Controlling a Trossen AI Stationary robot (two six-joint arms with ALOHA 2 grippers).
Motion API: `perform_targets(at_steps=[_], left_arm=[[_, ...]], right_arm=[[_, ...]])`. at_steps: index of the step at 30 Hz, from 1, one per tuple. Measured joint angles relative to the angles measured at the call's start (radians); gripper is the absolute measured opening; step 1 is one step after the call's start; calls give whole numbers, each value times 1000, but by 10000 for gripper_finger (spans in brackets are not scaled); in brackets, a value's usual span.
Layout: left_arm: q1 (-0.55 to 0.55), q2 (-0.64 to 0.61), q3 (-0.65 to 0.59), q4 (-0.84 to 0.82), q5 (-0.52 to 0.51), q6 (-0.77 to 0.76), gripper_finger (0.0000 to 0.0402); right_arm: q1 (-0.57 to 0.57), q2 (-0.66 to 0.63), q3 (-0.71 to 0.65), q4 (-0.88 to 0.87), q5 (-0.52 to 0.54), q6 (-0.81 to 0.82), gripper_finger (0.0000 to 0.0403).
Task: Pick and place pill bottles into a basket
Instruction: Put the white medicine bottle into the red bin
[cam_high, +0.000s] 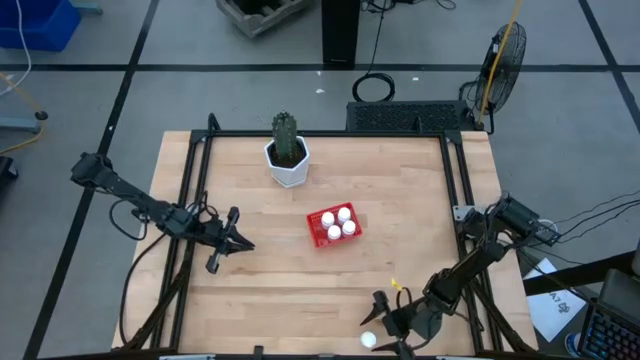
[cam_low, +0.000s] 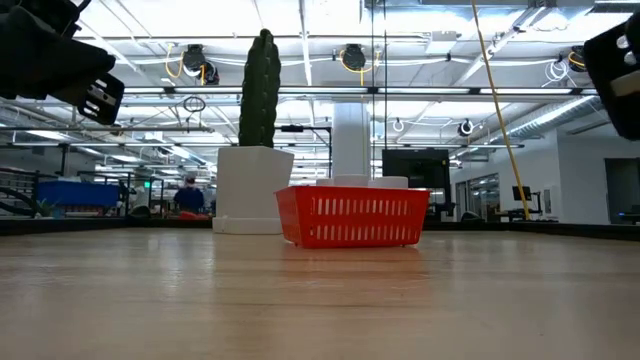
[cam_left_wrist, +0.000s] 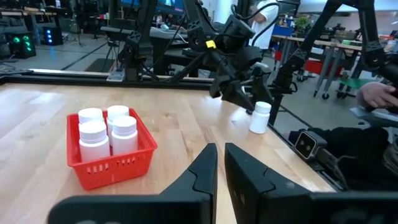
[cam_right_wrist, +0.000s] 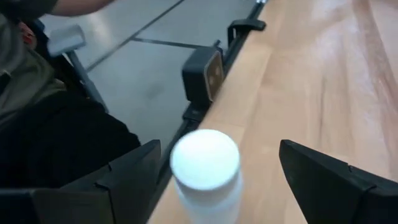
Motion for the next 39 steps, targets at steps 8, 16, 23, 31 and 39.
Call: perform_targets(at_steps=[8,16,23,31,39], left_arm=[[0,0,0,-2,0,-10,35],[0,0,0,-10,0,-11,35],[0,0,0,-26,-15,-21,35],[0,0,0,-29,-18,-21,35],[0,0,0,-31,-18,-19,35]], right_arm=[[11,-1,0,-25,33,1,318],[12,-1,0,-25,53,-6,318],[12,-1,0,-25,53,-7,308],[12,-1,0,-25,50,-1,264],[12,-1,0,-1,49,0,252]])
